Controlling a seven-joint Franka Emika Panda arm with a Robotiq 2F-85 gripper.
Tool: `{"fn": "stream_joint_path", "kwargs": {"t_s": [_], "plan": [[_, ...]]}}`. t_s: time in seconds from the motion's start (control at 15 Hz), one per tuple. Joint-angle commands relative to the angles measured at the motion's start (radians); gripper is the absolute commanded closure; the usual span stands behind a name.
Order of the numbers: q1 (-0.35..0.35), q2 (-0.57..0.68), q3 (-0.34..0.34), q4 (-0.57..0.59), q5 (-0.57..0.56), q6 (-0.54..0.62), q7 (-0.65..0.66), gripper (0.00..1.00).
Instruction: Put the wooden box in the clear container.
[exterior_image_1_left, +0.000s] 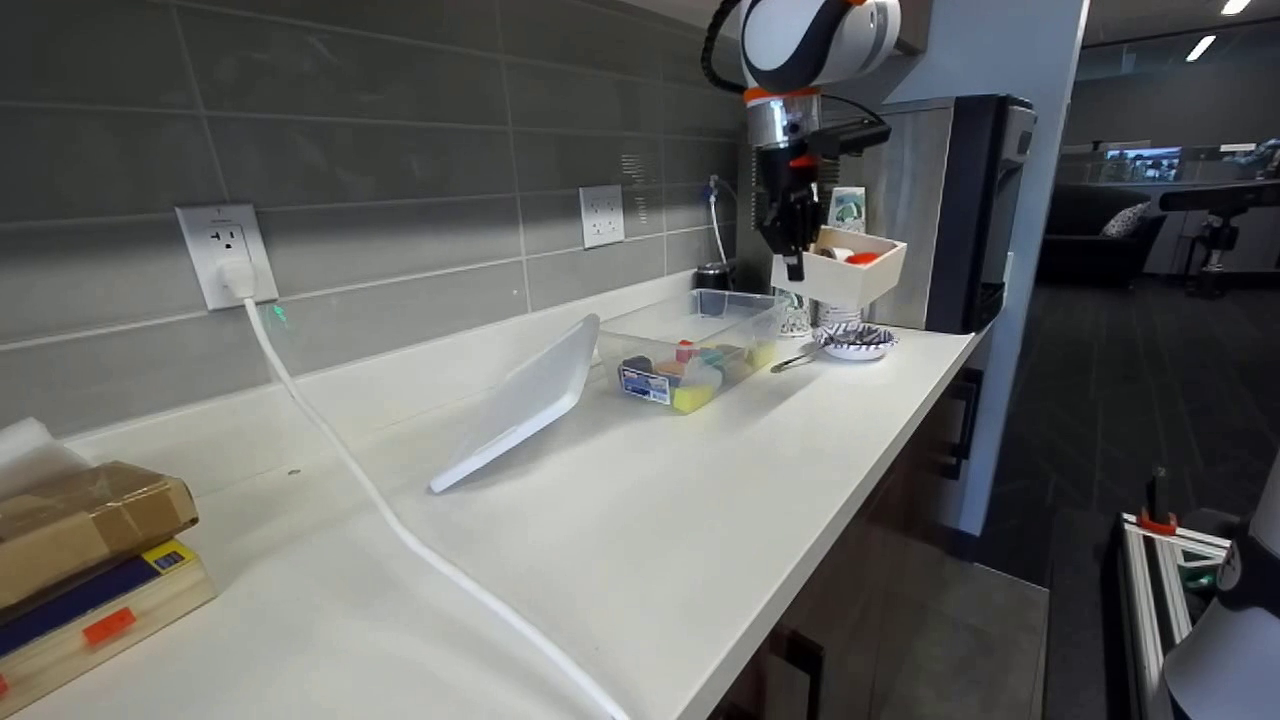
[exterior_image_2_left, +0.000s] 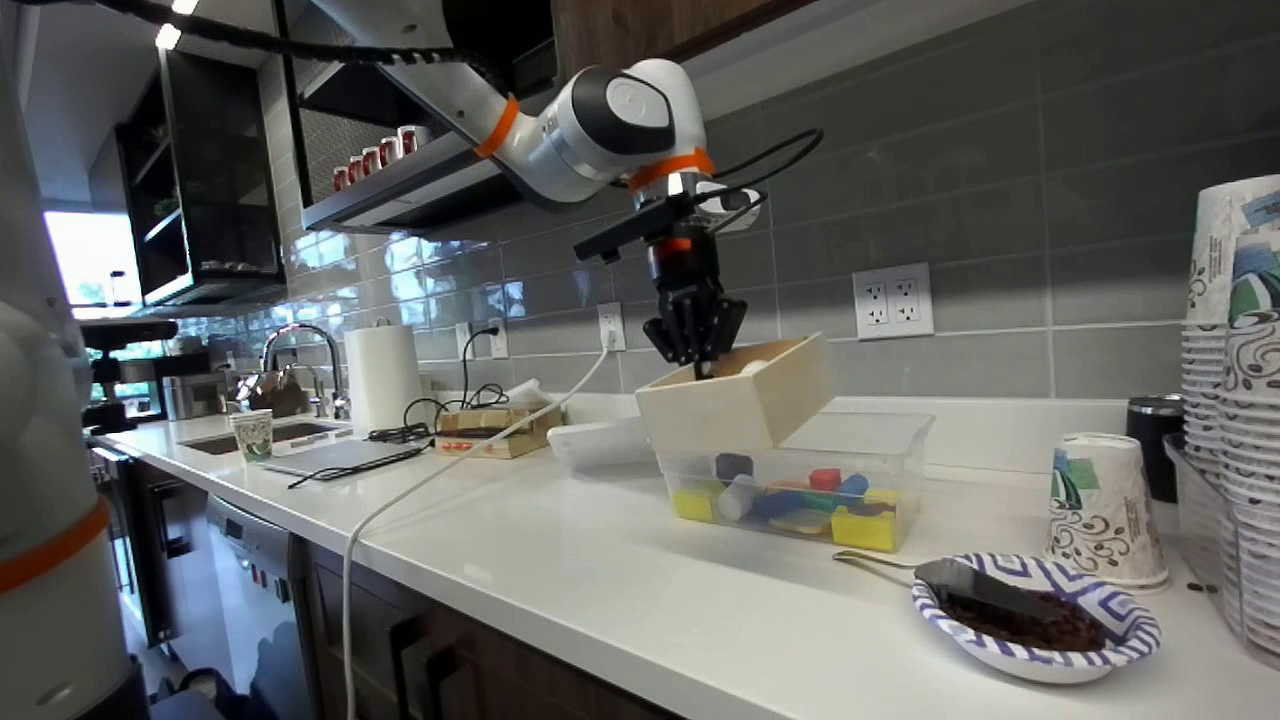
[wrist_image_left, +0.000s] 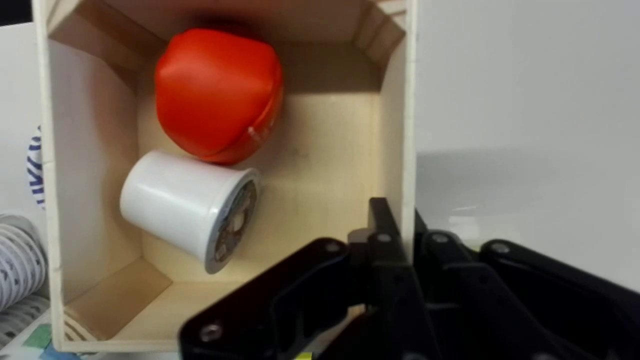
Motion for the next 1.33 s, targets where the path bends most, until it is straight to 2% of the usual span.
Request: {"fn": "stream_joint_path", "kwargs": {"t_s": [0.0,0.33,0.73,1.27], "plan": [[0.012,0.037,0.007,0.147,0.030,-0.086,-0.034,0.98],[0.018,0.159,0.019,0.366,0.062,-0.157,-0.067,0.98],[0.012,0.376,0.047,0.610,0.115,-0.239,-0.092,0.98],[-0.015,0.564,0.074,0.808,0.164,-0.315,-0.110,0.98]]}}
